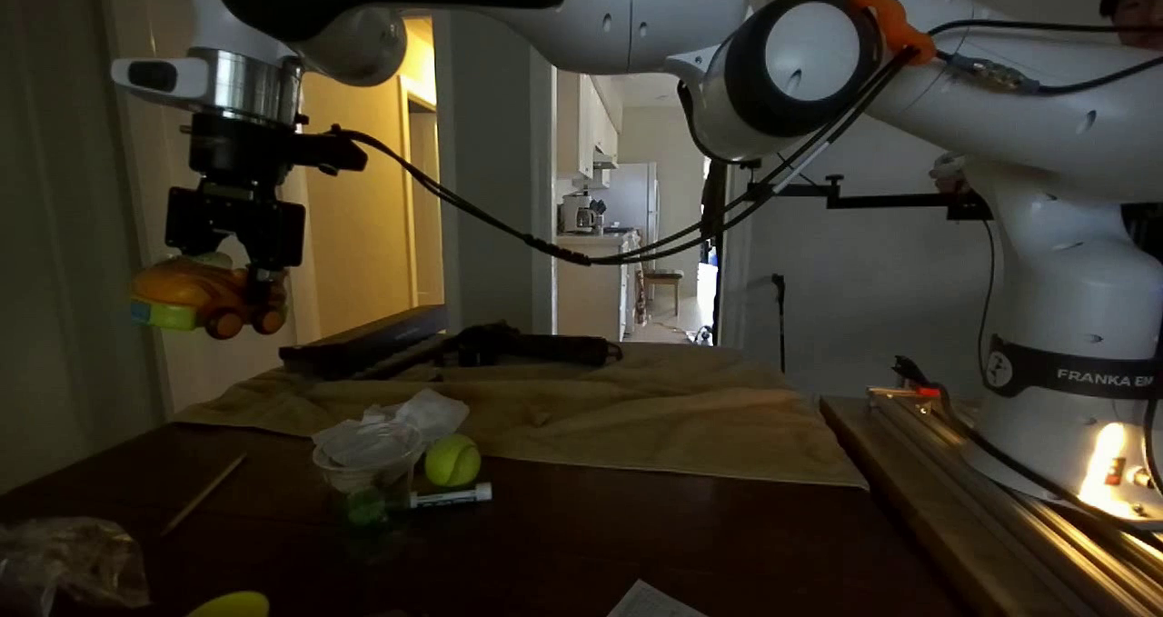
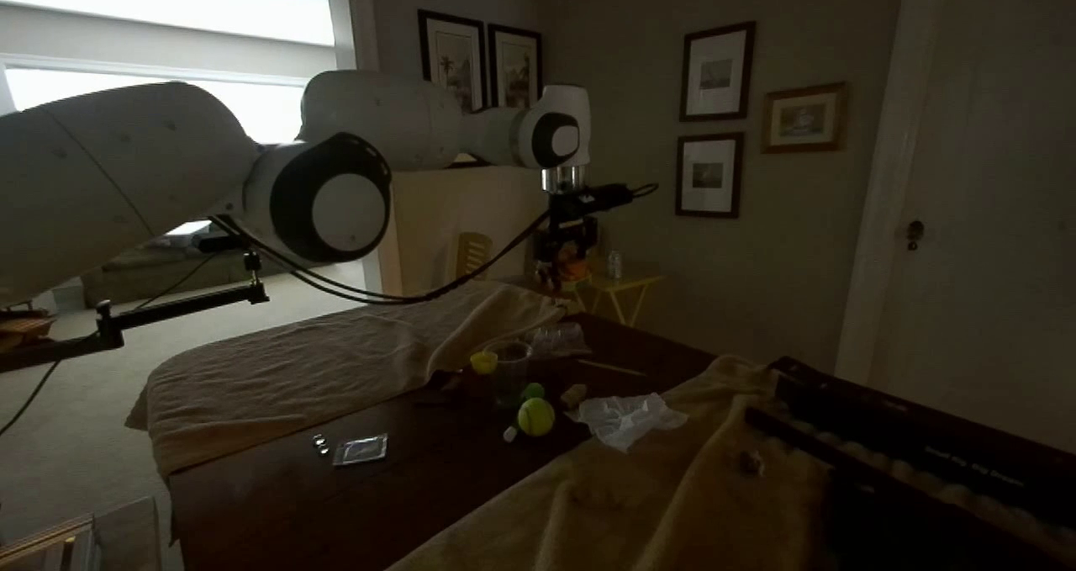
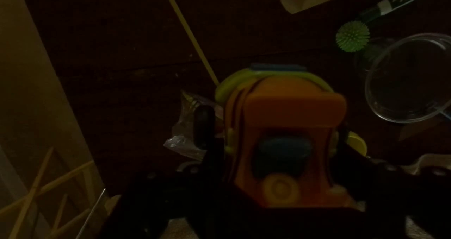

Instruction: Move the toy to the left

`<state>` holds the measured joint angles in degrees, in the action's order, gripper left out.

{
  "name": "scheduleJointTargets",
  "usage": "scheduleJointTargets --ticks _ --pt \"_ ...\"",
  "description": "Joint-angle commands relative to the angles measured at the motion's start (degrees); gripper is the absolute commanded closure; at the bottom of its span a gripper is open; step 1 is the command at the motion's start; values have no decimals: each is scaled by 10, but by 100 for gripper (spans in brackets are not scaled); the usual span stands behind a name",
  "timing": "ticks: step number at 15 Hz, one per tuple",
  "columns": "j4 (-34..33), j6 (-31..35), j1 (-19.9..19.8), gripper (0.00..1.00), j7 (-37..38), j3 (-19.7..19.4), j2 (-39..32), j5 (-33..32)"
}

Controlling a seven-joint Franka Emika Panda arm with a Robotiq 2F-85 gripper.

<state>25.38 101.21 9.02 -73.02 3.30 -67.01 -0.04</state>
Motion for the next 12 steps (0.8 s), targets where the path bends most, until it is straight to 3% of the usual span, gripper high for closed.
scheduleJointTargets --ticks 1,12 --pt "8 11 3 51 -19 3 5 -16" --pt "11 -3 75 51 -264 -2 17 -58"
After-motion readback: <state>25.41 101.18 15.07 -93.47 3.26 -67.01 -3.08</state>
